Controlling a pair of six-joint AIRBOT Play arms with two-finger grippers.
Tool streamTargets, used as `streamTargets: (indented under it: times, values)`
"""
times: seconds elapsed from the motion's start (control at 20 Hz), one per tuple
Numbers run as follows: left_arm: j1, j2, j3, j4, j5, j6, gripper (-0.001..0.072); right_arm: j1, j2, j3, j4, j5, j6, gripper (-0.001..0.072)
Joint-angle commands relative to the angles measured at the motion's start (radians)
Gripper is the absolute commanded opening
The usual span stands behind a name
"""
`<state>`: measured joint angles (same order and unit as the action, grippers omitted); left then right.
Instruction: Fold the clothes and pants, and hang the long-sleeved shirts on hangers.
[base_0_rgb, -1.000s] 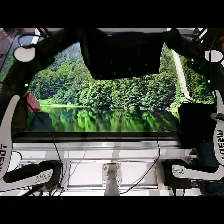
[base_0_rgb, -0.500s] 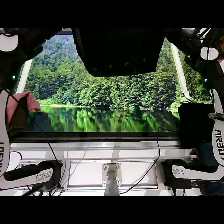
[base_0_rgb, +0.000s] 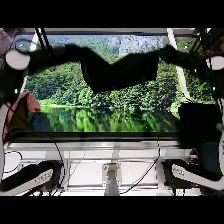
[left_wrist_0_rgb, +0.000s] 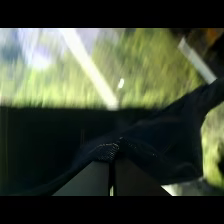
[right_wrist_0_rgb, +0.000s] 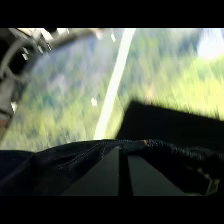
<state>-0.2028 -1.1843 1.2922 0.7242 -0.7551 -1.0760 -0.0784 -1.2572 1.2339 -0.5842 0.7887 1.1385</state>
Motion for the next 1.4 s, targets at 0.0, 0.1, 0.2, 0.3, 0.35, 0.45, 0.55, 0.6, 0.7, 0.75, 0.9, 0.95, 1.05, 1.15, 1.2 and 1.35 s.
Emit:
streamTargets:
  times: [0.0,0.1,0.2,0.3,0.35,0.45,0.55,0.6,0.7,0.75,0.9,0.95,1.05,1.15,1.2,1.35]
  values:
    - [-0.036,0.179,-0.267,0.088,-0.005,-0.068,0.0005,-0.011,0.169,-0.230,-0.052,0.054,0.049,0.0016]
    - [-0.044,0.286,-0.408,0.088,0.003,-0.115,0.0005,-0.011,0.272,-0.355,-0.063,0.059,0.093,0.0016]
    - [-0.046,0.388,-0.521,0.087,0.011,-0.115,0.0005,-0.011,0.373,-0.466,-0.088,0.076,0.143,0.0016]
    - [-0.046,0.484,-0.604,0.087,0.010,-0.150,0.0005,-0.011,0.459,-0.563,-0.109,0.109,0.199,0.0016]
    - [-0.046,0.531,-0.639,0.088,0.010,-0.182,0.0005,-0.011,0.502,-0.613,-0.122,0.120,0.236,0.0016]
    - [-0.055,0.622,-0.693,0.102,0.009,-0.193,0.0005,-0.011,0.577,-0.693,-0.152,0.146,0.297,0.0016]
    - [-0.085,0.691,-0.720,0.173,-0.002,-0.256,0.0005,-0.011,0.631,-0.752,-0.195,0.192,0.373,0.0017]
    - [-0.101,0.708,-0.722,0.216,-0.014,-0.313,0.0004,-0.011,0.652,-0.776,-0.214,0.221,0.411,0.0016]
    - [-0.138,0.713,-0.722,0.242,0.004,-0.341,0.0005,-0.011,0.682,-0.806,-0.228,0.257,0.463,0.0017]
    - [-0.156,0.698,-0.721,0.241,0.055,-0.342,0.0005,-0.011,0.689,-0.809,-0.235,0.258,0.492,0.0018]
    - [-0.193,0.566,-0.680,0.240,0.240,-0.353,0.0005,-0.011,0.685,-0.808,-0.235,0.166,0.589,0.0018]
    - [-0.201,0.496,-0.644,0.240,0.277,-0.353,0.0005,-0.011,0.677,-0.808,-0.232,0.087,0.636,0.0019]
    - [-0.209,0.327,-0.537,0.241,0.323,-0.349,0.0006,-0.011,0.639,-0.806,-0.224,-0.058,0.677,0.0018]
    - [-0.209,0.148,-0.396,0.241,0.327,-0.307,0.0006,-0.011,0.571,-0.806,-0.176,-0.176,0.686,0.0018]
    - [-0.210,0.068,-0.323,0.241,0.326,-0.292,0.0006,-0.011,0.533,-0.806,-0.147,-0.223,0.686,0.0018]
    - [-0.213,-0.148,-0.108,0.240,0.327,-0.293,0.0006,-0.011,0.401,-0.789,-0.061,-0.359,0.682,0.0017]
